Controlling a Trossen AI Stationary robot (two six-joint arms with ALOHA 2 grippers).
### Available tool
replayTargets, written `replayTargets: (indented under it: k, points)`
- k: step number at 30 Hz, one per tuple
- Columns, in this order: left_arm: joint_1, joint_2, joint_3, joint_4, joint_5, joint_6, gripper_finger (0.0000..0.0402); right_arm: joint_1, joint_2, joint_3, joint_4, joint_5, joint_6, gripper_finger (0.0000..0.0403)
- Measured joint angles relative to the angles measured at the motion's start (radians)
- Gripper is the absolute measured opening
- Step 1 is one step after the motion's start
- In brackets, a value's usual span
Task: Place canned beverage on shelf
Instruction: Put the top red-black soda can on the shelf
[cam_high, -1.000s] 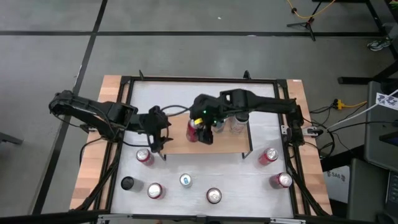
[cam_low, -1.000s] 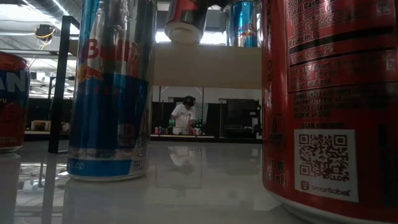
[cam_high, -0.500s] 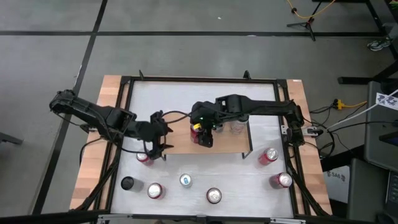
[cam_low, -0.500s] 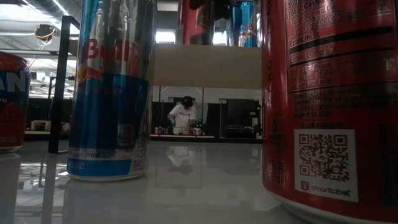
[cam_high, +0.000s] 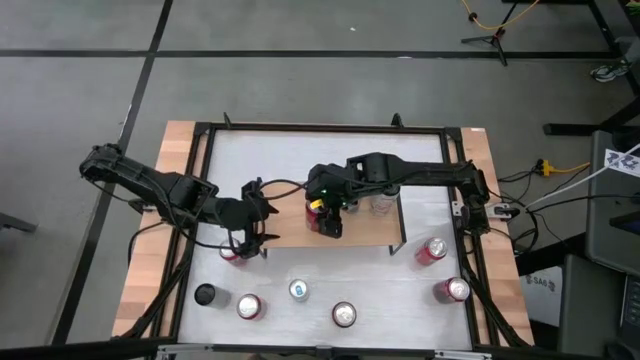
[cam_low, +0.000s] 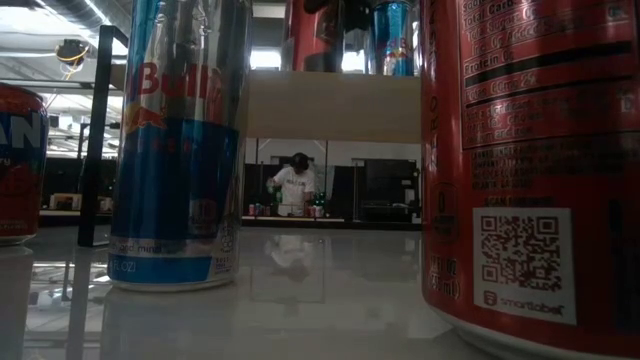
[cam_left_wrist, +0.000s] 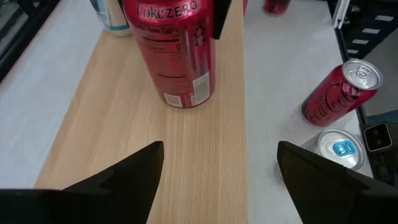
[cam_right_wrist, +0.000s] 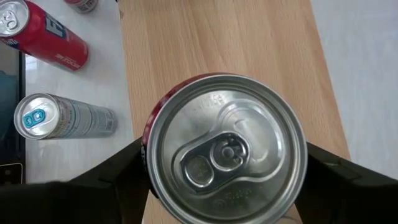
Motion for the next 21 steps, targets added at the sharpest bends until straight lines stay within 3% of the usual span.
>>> replayTargets:
  k: [12,21]
  points:
    - [0.000,0.000,0.000,0.001,0.000,0.000,0.0307,0.000,0.000,-0.002,0.002,-0.015,0.000,0.0394]
    - [0.000,0.000,0.000,0.016,0.000,0.000,0.0307,0.000,-0.005,-0.002,0.002,-0.010,0.000,0.0386]
